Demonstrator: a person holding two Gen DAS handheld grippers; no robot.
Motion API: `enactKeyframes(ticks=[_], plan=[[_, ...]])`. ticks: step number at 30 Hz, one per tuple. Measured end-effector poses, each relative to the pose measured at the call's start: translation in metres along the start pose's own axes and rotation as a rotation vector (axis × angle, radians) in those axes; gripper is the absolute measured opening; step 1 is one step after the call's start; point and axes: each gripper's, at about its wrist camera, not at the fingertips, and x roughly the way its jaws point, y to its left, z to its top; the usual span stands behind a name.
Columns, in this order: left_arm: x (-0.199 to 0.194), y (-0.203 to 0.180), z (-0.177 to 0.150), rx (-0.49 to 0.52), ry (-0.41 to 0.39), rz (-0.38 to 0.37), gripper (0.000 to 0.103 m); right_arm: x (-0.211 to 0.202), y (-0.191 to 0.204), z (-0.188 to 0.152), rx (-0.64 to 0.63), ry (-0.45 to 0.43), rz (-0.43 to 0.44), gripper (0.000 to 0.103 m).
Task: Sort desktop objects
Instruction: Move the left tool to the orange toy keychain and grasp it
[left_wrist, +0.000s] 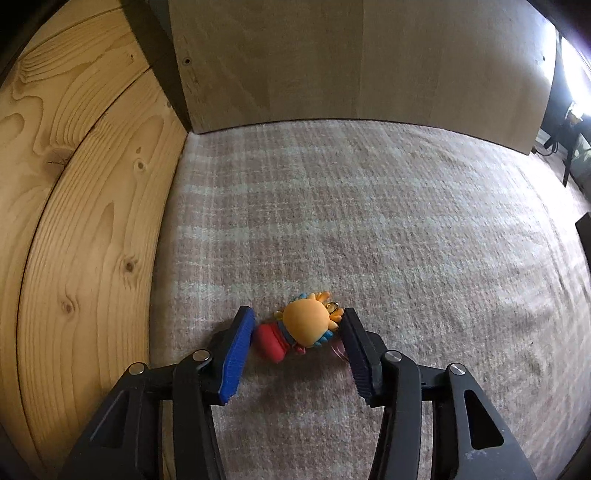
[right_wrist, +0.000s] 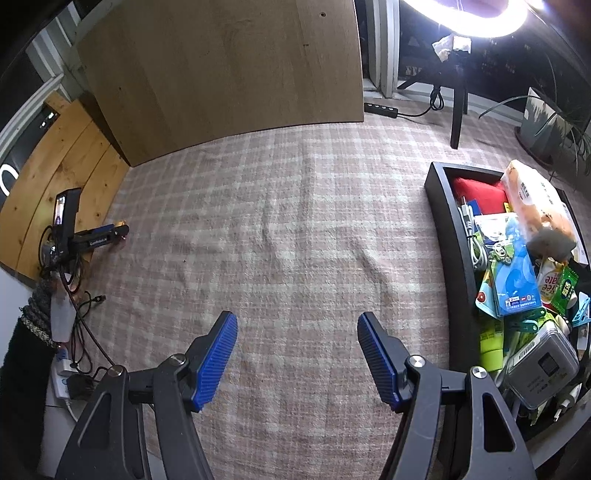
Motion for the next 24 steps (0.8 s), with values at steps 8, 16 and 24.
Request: enactKeyframes(ticks=[8,16,24], plan=[[-0.005,-0.016,0.003,-0.005,-0.026,0.004,0.05,-0.001,-0.007,-0.001,0.007,-0.001,-0.003,0.064],[-0.032,-0.063,0.009,0.045,-0.073,-0.02,0.05,-0.003,-0.029,-0.005,0.04,-0.009,0.007,0.064],[-0.075,-0.144,0.011,0.148,-0.147,-0.097,0.05,-0.016,-0.061,-0.015,0.077,-0.028,0.013,0.064]])
